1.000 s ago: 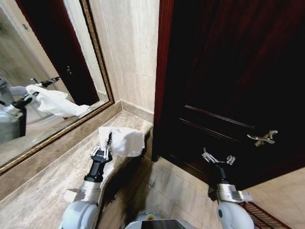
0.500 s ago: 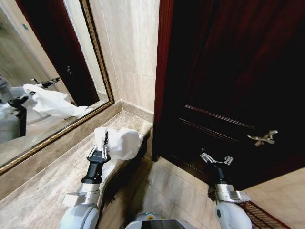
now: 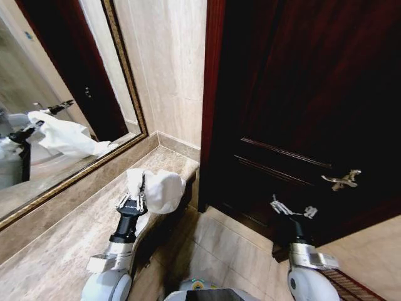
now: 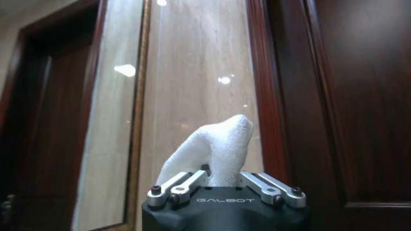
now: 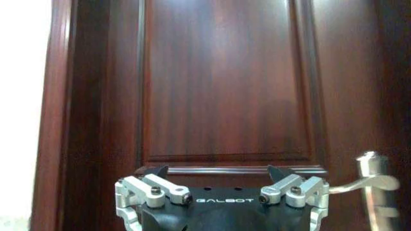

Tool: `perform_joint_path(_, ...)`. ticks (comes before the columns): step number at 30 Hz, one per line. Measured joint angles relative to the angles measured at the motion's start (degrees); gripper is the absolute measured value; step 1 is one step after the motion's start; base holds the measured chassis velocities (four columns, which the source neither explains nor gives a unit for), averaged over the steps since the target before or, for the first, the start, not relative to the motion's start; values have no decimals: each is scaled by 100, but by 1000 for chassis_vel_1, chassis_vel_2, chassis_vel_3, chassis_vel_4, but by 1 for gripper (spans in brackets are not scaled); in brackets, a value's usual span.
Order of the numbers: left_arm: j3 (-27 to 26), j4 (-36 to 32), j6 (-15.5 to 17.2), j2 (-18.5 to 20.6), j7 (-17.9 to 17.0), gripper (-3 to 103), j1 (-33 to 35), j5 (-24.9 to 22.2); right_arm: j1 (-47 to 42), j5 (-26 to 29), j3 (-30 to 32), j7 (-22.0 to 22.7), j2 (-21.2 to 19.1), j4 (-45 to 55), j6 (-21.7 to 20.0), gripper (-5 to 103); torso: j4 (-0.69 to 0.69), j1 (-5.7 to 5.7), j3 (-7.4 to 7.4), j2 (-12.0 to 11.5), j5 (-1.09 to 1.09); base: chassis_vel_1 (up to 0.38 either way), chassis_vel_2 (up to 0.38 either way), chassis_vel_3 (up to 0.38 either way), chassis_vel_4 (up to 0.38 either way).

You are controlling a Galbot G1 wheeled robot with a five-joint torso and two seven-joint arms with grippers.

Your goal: Discard the used towel into the hamper.

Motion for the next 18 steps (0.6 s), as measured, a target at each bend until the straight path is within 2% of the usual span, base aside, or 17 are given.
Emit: perform_joint_path(18, 67, 72, -136, 36, 459, 8, -19, -83, -62, 108, -35, -17, 88, -34, 176, 100, -1, 1, 0, 0, 0, -91, -90, -90, -92)
